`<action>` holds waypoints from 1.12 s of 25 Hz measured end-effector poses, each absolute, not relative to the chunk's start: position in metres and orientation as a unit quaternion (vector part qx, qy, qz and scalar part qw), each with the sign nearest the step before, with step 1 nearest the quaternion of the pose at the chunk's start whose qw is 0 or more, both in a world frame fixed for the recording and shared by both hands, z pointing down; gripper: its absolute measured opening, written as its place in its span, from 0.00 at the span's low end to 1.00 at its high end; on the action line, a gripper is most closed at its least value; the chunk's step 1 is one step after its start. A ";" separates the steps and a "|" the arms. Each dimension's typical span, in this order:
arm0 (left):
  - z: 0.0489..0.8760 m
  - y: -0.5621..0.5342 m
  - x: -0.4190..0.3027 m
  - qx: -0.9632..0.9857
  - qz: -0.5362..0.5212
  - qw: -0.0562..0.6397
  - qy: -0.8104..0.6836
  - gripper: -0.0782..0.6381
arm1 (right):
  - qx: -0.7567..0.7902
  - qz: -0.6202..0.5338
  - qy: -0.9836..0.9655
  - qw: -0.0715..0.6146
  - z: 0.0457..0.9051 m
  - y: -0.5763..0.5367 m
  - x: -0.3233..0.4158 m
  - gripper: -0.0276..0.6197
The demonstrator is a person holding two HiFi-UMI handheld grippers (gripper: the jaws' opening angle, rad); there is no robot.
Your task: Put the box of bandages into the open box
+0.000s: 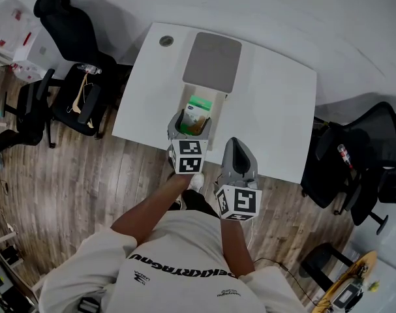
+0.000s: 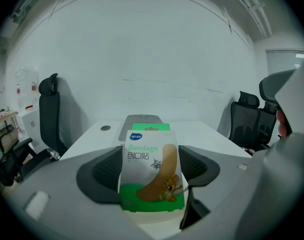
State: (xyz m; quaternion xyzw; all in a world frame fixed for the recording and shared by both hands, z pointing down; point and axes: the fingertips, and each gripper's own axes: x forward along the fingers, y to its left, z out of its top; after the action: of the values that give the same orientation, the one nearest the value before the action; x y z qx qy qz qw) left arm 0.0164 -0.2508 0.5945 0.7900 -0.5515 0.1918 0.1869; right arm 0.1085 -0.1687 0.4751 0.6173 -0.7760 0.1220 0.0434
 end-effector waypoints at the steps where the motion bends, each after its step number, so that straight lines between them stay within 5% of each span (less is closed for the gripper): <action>1: 0.597 -0.253 0.016 0.789 0.194 0.190 -0.551 0.62 | 0.617 0.122 -0.776 0.044 0.475 -0.169 0.108 0.04; 28: 0.659 -0.274 0.018 0.758 0.241 0.247 -0.553 0.62 | 0.624 0.136 -0.768 0.047 0.486 -0.173 0.114 0.04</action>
State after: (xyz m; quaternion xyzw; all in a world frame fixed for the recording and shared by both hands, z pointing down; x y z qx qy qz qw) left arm 0.0177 -0.2743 0.6591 0.7584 -0.5529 0.2415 0.2468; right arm 0.1142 -0.1735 0.4862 0.6238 -0.7681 0.1364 0.0475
